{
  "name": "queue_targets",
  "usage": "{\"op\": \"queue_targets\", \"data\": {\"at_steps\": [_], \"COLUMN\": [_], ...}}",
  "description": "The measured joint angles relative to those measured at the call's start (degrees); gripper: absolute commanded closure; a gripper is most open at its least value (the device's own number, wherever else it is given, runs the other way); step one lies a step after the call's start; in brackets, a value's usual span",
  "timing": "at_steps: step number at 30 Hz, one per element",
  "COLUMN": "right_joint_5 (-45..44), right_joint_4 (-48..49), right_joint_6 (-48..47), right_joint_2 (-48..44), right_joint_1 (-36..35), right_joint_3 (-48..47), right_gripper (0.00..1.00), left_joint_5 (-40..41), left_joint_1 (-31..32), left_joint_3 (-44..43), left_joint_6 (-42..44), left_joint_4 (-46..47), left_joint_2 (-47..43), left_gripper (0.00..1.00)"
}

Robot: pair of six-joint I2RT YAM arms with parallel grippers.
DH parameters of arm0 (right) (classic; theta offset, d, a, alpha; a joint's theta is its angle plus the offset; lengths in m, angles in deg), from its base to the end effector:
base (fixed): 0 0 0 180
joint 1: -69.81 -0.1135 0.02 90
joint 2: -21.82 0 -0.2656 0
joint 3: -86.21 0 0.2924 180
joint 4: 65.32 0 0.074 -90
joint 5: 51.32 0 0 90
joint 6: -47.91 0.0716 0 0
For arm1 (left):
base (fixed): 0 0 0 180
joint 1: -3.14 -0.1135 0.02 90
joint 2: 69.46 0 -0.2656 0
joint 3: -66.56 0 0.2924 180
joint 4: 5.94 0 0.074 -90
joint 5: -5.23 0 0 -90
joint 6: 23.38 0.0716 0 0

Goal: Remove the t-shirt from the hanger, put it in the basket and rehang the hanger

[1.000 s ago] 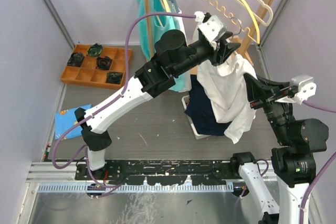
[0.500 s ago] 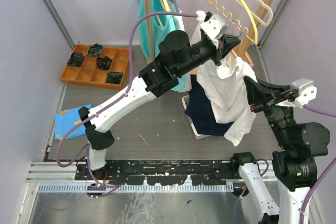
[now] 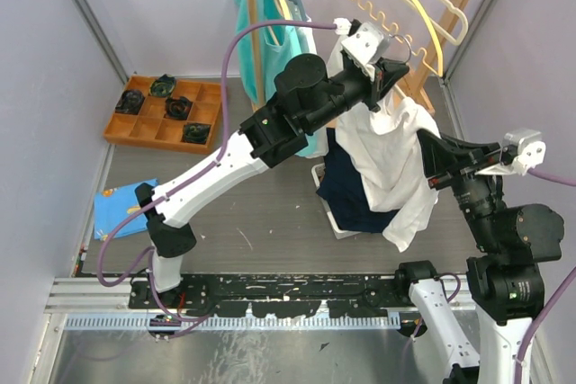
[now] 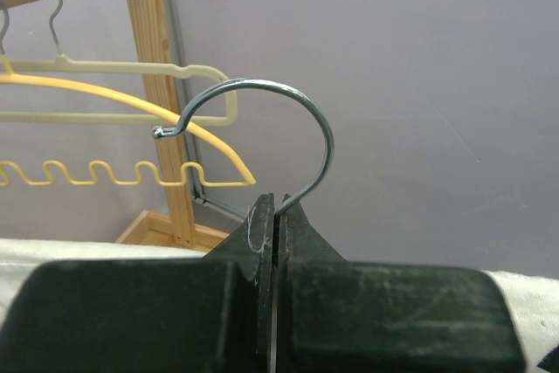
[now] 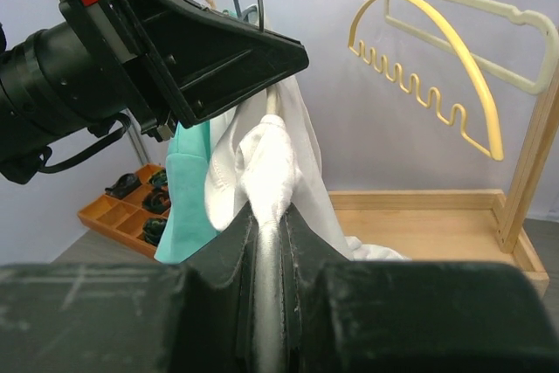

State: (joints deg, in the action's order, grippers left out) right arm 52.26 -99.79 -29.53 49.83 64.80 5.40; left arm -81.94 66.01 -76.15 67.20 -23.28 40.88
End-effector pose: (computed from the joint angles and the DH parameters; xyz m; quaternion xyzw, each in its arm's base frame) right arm 0.0968 0.0254 0.5163 -0.0574 0.5864 0.1914 0.7850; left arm 0.2311 -0.4432 0.5568 0.3032 0.5278 -0.3974 0.6867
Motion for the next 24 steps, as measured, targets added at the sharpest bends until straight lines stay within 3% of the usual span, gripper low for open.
{"op": "queue_targets", "data": {"at_steps": [13,24], "right_joint_5": [0.7,0.6], "right_joint_4": [-6.2,-4.3], "right_joint_6": [0.5,0.7], "right_joint_2": [8.4,6.9], "right_joint_1": [0.0,0.0], "right_joint_3": [-4.7,-3.6], "right_gripper": [0.99,0.99], "left_joint_5": [4.3,3.5], "left_joint_1": [-2.3,-2.5], "left_joint_3": [6.5,3.5], "left_joint_6": [-4.0,-4.7], "left_joint_4": [3.4,0.8], "left_joint_2": [0.0,0.1], "left_gripper": [1.00,1.00]}}
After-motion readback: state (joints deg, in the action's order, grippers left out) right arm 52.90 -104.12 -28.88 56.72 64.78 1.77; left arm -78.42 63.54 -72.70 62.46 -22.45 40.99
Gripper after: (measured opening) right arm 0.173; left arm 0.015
